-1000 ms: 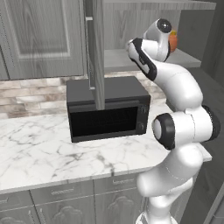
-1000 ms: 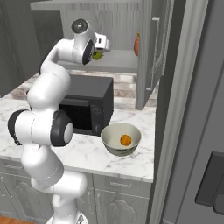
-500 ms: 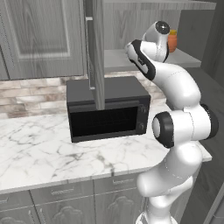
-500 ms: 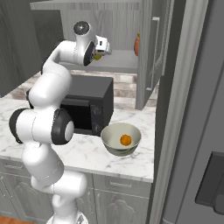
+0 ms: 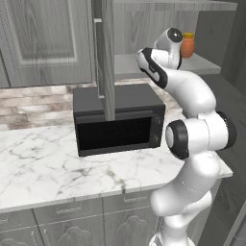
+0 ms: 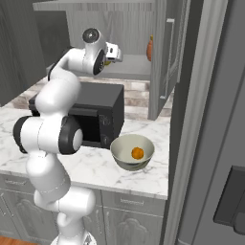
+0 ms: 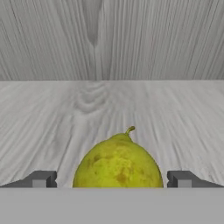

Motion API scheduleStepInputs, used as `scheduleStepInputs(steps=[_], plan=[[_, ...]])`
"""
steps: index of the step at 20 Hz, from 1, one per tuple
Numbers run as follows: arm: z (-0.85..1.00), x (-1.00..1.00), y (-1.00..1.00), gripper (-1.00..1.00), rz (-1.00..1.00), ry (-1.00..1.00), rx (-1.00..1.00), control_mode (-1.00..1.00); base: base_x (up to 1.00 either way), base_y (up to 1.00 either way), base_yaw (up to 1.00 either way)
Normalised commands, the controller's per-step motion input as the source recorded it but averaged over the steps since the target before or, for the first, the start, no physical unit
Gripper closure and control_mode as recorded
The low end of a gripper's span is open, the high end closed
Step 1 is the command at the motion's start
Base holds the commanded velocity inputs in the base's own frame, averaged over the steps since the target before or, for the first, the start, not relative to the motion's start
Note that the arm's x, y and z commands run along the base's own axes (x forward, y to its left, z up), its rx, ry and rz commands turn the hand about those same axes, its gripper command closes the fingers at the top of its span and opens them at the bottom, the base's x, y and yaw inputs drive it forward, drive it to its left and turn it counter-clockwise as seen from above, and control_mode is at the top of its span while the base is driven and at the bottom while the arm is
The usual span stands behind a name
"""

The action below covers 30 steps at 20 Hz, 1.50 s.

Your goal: Open the cabinet. Pick the pear and orange from the cabinet and place them into the bowl. Then close the cabinet.

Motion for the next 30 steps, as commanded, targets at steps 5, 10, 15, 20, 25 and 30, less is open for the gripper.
scheduleStepInputs(steps=[5,10,15,20,25,30], plan=[[-0.03,0.33,0.00,-1.00,0.00,0.00,0.00,-1.00,0.00,0.00,0.00],[-0.15,0.24,0.00,1.00,0.00,0.00,0.00,-1.00,0.00,0.00,0.00],[0.00,-0.02,0.00,1.00,0.00,0.00,0.00,-1.00,0.00,0.00,0.00],[0.43,-0.63,0.00,1.00,0.00,-0.10,0.00,-1.00,0.00,0.00,0.00],[0.66,-1.00,0.00,1.00,0.00,-0.09,0.00,-1.00,0.00,0.00,0.00],[0.14,-1.00,0.00,1.00,0.00,-0.02,0.01,-1.00,0.00,0.00,0.00]])
